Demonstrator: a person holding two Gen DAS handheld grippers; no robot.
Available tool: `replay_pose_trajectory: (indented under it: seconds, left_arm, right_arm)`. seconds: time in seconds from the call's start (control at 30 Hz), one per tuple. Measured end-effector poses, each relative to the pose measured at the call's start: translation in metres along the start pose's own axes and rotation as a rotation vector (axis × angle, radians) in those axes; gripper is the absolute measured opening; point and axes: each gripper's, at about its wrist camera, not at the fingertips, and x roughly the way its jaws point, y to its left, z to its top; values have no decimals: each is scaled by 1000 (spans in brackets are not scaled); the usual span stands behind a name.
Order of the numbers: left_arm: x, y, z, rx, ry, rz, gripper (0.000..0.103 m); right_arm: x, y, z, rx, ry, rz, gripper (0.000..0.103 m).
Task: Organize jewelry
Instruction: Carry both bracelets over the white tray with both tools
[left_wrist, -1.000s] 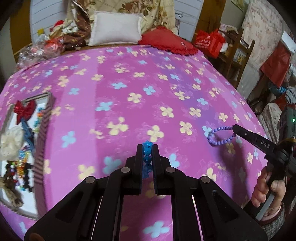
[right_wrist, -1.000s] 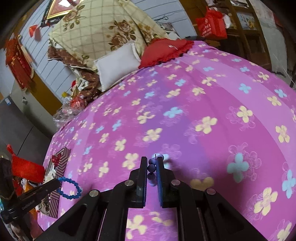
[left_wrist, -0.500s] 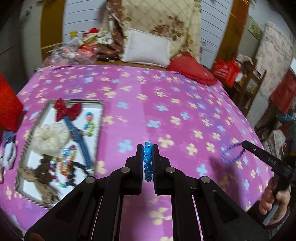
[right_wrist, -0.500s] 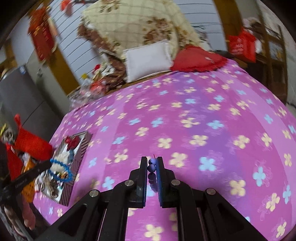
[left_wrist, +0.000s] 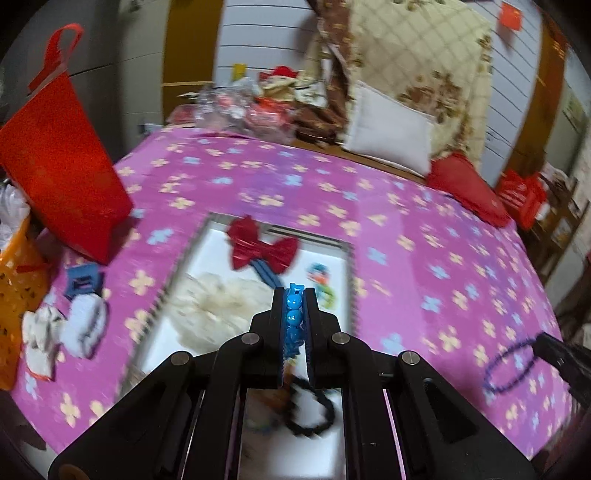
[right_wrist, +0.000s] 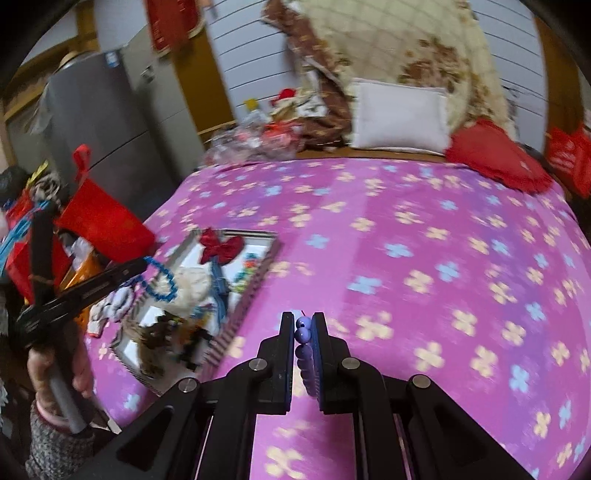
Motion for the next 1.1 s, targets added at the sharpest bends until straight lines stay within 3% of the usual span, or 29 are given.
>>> replay_pose_trajectory:
  seconds: [0.3,0.6,0.87,1.1]
  left_arm:
    - [39,67,12,-145,40,15,7]
    - [66,110,19,-244,78,3,7]
    - [88,114,14,-231,127,35,7]
    - [97,116,8,-224,159,67,7]
  right_arm:
    - [64,87,29,-131,70,54,8]
    - [108,157,16,-244,150,135,8]
    - [117,177,-26,-290,245,182,8]
    - [141,162,-64,-274,323,140,8]
